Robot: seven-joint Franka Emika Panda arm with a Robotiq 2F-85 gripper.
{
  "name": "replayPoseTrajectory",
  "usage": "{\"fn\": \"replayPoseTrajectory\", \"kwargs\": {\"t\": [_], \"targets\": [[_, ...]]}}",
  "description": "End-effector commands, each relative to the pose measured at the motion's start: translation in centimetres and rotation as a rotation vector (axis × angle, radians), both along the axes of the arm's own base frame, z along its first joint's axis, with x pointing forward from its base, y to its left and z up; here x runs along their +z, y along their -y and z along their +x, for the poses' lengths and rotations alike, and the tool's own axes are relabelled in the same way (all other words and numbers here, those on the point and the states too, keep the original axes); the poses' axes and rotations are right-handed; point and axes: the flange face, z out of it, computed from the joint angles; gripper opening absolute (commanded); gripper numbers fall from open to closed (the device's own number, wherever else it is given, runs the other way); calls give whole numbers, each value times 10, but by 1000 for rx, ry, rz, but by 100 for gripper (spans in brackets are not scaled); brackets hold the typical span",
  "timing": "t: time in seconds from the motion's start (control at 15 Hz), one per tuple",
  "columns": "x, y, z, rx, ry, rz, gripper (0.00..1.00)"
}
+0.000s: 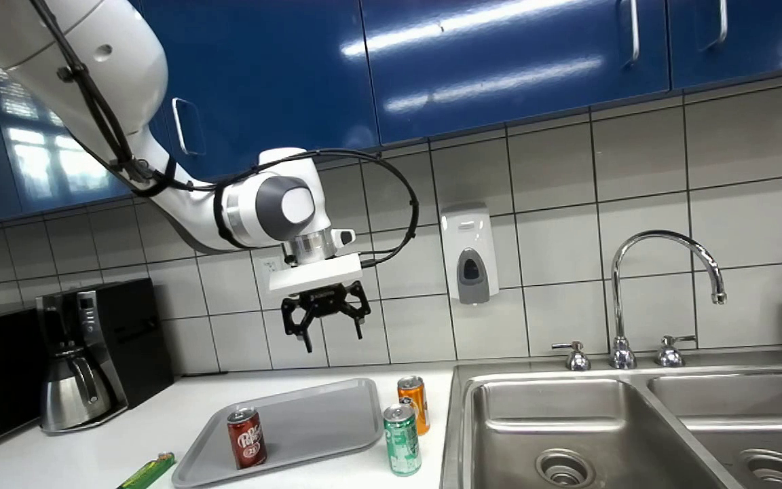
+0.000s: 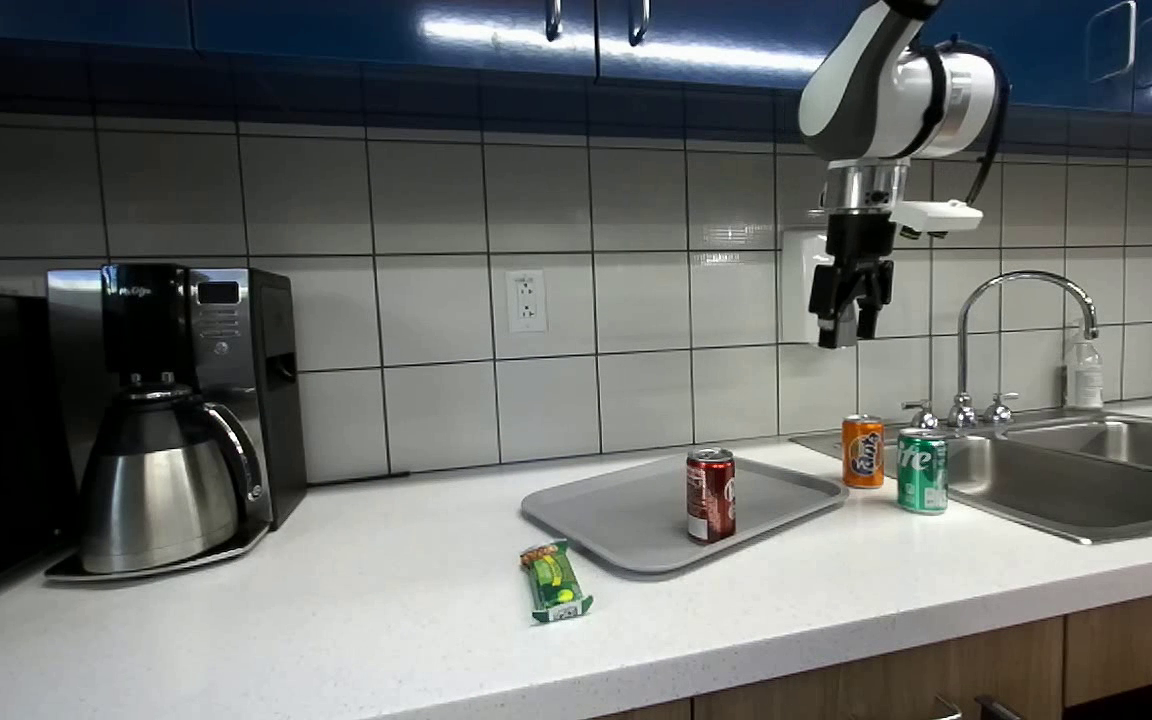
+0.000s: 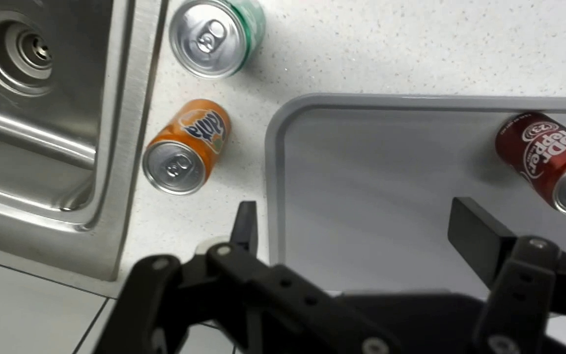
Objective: Put the cans on the tray
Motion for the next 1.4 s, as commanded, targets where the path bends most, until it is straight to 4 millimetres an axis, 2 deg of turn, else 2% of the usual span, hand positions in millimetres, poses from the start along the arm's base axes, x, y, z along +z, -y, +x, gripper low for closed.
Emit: {"fn": "replayPoseTrajectory", "kwargs": {"t": [0.0, 0.53, 1.0, 1.33], "targets": [[9, 26, -23, -31, 8, -29, 100], [-7, 71, -40, -110, 0, -19, 100], [-20, 97, -44, -116, -24, -13, 100], [-33, 109, -42, -103, -24, -14, 100]]}}
